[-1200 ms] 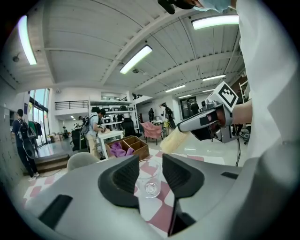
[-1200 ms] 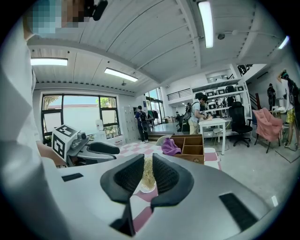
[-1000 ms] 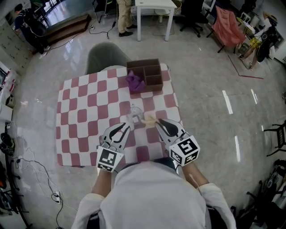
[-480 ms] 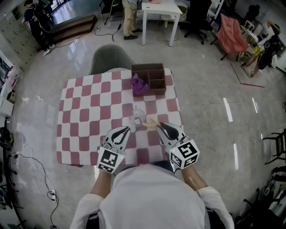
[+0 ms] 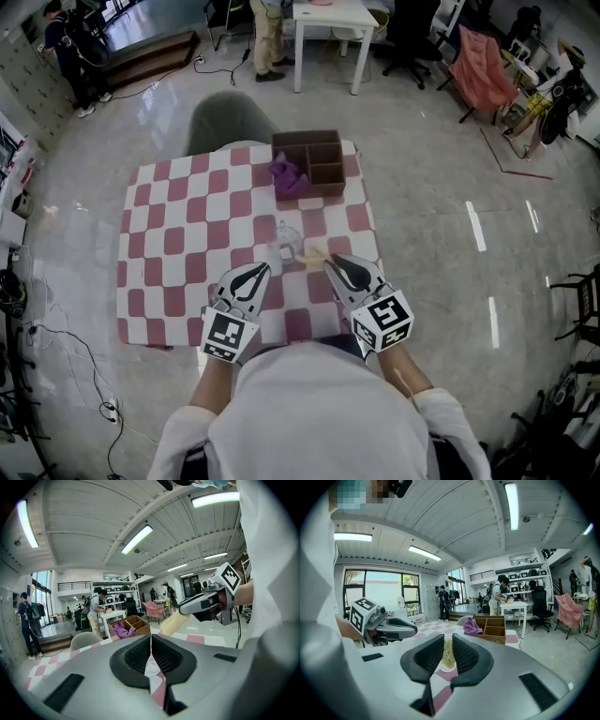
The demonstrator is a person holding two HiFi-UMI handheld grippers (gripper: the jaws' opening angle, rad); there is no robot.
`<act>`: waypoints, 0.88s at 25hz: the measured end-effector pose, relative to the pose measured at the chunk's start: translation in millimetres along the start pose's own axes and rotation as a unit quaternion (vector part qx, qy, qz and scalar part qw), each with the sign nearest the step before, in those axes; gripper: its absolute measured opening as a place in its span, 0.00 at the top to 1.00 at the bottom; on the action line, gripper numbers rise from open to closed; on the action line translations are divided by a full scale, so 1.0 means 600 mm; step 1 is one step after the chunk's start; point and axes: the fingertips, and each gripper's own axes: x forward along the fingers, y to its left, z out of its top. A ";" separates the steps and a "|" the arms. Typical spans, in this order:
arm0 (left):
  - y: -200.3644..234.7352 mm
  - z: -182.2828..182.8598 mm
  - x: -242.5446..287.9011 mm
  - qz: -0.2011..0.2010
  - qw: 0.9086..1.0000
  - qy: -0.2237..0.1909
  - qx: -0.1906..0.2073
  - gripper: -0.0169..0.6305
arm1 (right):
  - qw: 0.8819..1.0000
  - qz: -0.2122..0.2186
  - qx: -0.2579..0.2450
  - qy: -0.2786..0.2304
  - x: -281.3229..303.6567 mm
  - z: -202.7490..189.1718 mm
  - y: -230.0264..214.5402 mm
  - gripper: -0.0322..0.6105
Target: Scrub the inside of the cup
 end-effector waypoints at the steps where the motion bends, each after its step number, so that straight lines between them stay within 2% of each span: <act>1: 0.000 0.000 0.000 -0.001 1.000 0.000 0.000 0.92 | 1.000 -0.002 -0.001 0.001 0.000 -0.001 0.000 0.84; 22: -0.006 -0.002 -0.001 0.003 1.000 0.000 -0.006 0.92 | 1.000 -0.009 0.000 -0.001 -0.011 -0.002 -0.003 0.84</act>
